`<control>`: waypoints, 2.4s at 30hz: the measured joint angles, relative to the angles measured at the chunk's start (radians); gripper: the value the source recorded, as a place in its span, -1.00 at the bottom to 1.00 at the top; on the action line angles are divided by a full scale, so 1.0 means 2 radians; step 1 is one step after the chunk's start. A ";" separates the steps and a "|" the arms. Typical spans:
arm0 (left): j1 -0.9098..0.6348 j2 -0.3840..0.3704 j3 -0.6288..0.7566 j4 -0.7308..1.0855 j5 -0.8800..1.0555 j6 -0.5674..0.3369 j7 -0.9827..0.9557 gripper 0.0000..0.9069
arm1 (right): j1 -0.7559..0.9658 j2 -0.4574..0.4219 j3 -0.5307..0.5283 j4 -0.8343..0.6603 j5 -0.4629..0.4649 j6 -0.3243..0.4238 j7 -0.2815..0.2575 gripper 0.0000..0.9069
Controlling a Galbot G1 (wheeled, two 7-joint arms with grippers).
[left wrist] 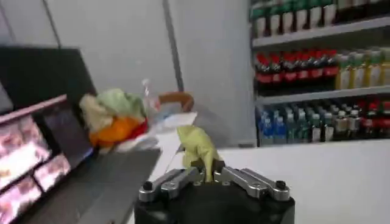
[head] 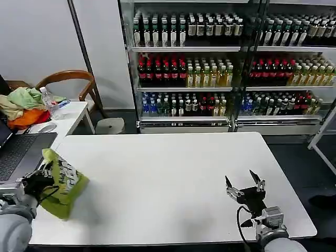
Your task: Fold and organize the clothes.
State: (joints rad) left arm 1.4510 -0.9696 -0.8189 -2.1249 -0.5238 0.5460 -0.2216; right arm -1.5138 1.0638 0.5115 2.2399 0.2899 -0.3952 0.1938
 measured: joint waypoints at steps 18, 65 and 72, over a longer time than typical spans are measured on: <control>-0.082 -0.142 0.328 0.046 0.254 -0.004 0.005 -0.89 | -0.011 0.007 0.017 -0.003 -0.002 -0.001 0.000 1.00; -0.030 -0.145 0.137 0.021 0.164 -0.166 0.063 1.00 | 0.179 0.063 -0.205 -0.144 0.207 -0.078 0.022 1.00; -0.025 -0.144 0.124 0.032 0.170 -0.174 0.065 1.00 | 0.193 0.071 -0.222 -0.164 0.249 -0.084 0.030 1.00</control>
State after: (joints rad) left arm 1.4005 -1.2578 -0.5718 -2.0607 -0.1848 0.1975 -0.0907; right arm -1.1271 1.2067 0.0672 1.9111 0.7876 -0.5632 0.2530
